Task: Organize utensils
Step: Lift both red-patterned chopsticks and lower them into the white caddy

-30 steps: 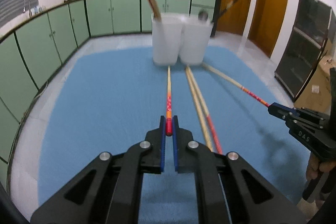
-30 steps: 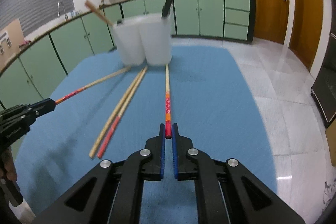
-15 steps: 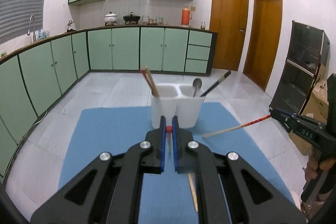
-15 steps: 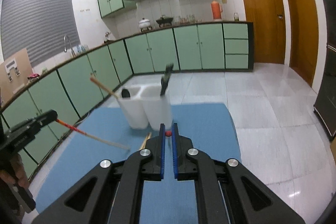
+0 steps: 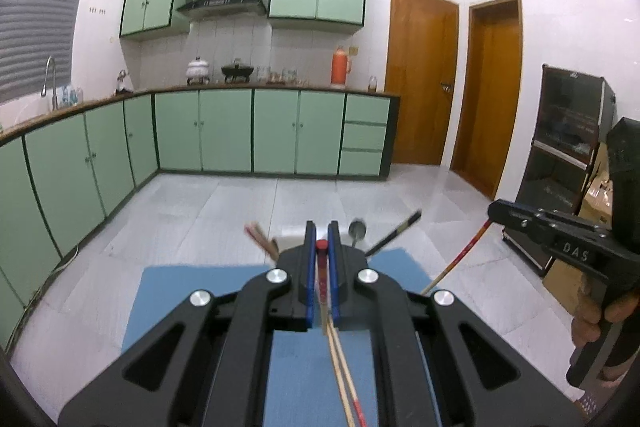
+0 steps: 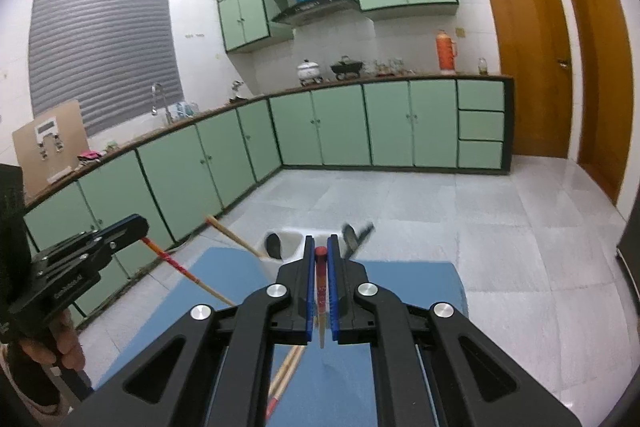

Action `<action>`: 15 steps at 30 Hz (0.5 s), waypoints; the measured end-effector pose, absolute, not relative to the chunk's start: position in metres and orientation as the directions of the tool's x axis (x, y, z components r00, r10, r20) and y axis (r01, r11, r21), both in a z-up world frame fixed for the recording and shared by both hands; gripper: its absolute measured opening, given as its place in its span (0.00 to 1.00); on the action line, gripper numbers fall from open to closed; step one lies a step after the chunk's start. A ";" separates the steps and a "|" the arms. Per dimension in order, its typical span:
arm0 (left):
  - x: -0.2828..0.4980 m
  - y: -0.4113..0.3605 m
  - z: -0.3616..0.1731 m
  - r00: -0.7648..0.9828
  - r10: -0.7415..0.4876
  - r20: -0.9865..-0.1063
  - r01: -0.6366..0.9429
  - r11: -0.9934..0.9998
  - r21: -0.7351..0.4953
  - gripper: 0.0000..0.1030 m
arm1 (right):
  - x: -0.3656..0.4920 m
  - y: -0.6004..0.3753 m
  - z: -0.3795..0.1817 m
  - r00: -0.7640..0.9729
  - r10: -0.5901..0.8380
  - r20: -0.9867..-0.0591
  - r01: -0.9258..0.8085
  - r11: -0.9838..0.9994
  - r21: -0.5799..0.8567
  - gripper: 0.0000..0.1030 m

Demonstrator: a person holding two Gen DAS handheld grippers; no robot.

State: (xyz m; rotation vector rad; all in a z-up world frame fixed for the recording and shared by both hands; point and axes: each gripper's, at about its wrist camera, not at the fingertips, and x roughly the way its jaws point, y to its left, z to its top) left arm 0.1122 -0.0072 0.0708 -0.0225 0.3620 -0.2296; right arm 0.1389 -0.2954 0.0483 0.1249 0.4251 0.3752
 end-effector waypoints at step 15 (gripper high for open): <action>0.155 -0.026 0.142 0.965 -0.211 -0.153 0.210 0.977 -0.021 0.05 | 0.189 -0.282 0.141 0.882 0.410 -0.231 -0.392 0.912 0.122 0.06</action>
